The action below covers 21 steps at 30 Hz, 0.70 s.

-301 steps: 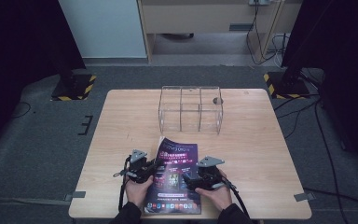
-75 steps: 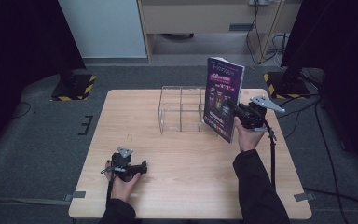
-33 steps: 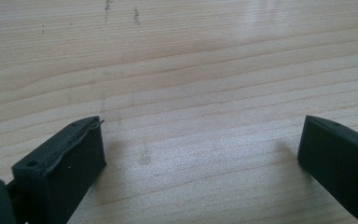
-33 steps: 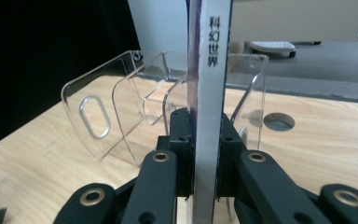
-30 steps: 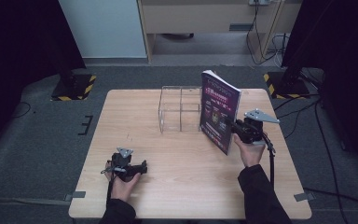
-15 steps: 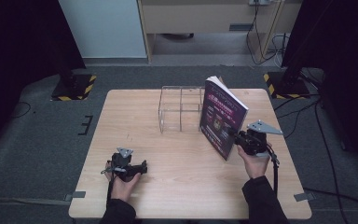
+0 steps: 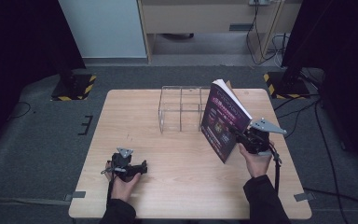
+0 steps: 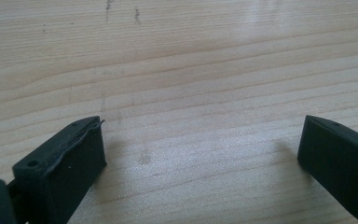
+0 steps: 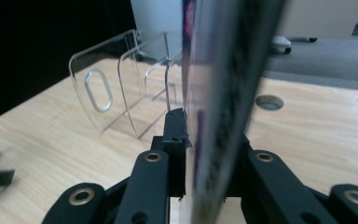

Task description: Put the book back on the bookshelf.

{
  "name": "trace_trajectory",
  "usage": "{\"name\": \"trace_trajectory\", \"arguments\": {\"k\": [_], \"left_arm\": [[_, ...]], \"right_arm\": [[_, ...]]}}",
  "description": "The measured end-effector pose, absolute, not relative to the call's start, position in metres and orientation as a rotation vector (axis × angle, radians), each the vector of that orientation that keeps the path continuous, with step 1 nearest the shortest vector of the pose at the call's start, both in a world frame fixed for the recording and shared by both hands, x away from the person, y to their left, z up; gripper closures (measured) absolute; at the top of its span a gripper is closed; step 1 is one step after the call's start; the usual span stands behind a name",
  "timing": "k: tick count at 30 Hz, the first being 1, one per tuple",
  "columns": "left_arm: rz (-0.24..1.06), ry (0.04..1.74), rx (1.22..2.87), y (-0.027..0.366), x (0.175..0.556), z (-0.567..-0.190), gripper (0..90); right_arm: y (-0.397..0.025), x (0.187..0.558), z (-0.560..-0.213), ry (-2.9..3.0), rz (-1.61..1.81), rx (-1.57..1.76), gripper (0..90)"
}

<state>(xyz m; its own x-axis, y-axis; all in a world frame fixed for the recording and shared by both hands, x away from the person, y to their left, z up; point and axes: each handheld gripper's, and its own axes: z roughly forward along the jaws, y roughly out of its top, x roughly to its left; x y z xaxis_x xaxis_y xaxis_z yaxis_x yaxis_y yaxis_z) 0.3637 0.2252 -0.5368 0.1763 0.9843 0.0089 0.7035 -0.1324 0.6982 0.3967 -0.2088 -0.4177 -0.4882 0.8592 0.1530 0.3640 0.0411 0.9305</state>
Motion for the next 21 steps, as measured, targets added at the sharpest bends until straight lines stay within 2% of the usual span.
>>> {"name": "trace_trajectory", "arguments": {"k": [5, 21], "left_arm": [[0.655, 1.585, 1.902, 0.225, 0.364, -0.537, 0.0], [0.655, 1.585, 1.902, 0.225, 0.364, -0.537, 0.0]], "right_arm": [[-0.204, 0.402, -0.412, 1.860, 1.421, 1.257, 82.3], [-0.190, 0.411, -0.409, 1.787, 1.419, 1.207, 82.9]]}}
